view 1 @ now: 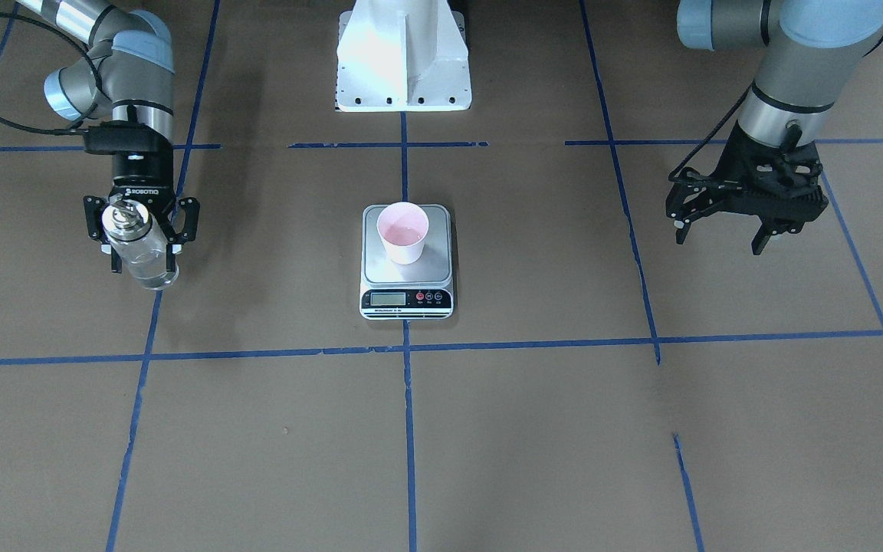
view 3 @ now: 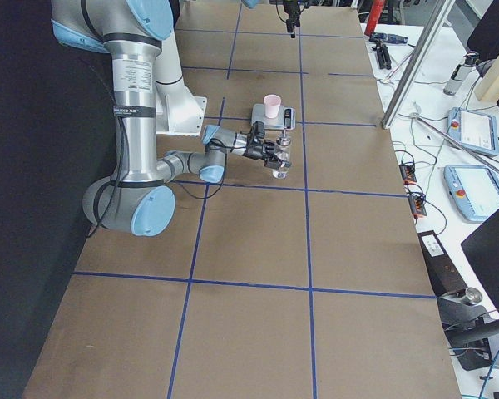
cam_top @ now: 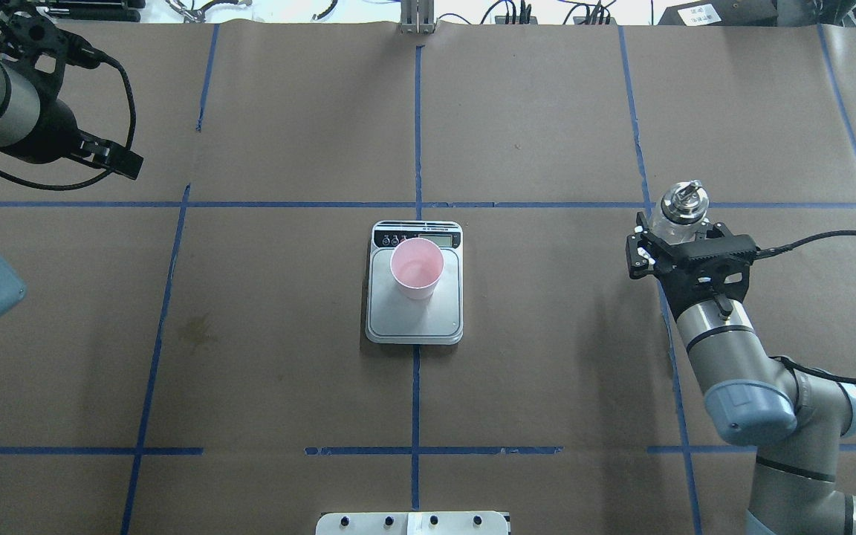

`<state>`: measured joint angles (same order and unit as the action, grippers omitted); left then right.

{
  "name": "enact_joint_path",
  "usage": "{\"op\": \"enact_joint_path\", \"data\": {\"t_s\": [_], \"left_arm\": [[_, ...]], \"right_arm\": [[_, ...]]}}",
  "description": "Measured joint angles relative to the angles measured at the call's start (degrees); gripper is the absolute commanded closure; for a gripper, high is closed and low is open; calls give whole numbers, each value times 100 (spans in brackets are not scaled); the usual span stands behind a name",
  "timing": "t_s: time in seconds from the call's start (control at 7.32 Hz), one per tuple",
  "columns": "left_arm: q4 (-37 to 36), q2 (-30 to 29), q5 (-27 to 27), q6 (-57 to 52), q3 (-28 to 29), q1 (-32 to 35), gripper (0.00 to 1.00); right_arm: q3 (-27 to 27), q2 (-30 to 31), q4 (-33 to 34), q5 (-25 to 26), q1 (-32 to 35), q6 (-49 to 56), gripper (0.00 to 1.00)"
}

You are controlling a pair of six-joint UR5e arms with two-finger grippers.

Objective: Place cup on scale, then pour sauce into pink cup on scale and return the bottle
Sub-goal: 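Carry the bottle with the right gripper toward the pink cup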

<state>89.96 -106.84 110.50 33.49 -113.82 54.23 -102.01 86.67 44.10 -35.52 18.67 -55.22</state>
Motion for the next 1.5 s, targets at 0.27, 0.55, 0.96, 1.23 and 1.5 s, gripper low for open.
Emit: {"op": "enact_joint_path", "data": {"t_s": [0.27, 0.55, 0.96, 1.23, 1.5], "left_arm": [[0, 1, 8, 0, 5, -3, 1], [-4, -7, 14, 0, 4, -7, 1], [-5, -11, 16, 0, 1, -16, 1], [-5, -11, 16, 0, 0, -17, 1], [-5, -4, 10, 0, 0, -14, 1]], "right_arm": [[-520, -837, 2171, -51, -106, 130, 100], [-633, -1339, 3143, -63, -237, 151, 100], [-640, -1805, 3722, -84, -328, 152, 100], [-620, -1924, 3759, -116, -391, 207, 100], [-688, -2022, 3765, -104, -493, 620, 100]]}}
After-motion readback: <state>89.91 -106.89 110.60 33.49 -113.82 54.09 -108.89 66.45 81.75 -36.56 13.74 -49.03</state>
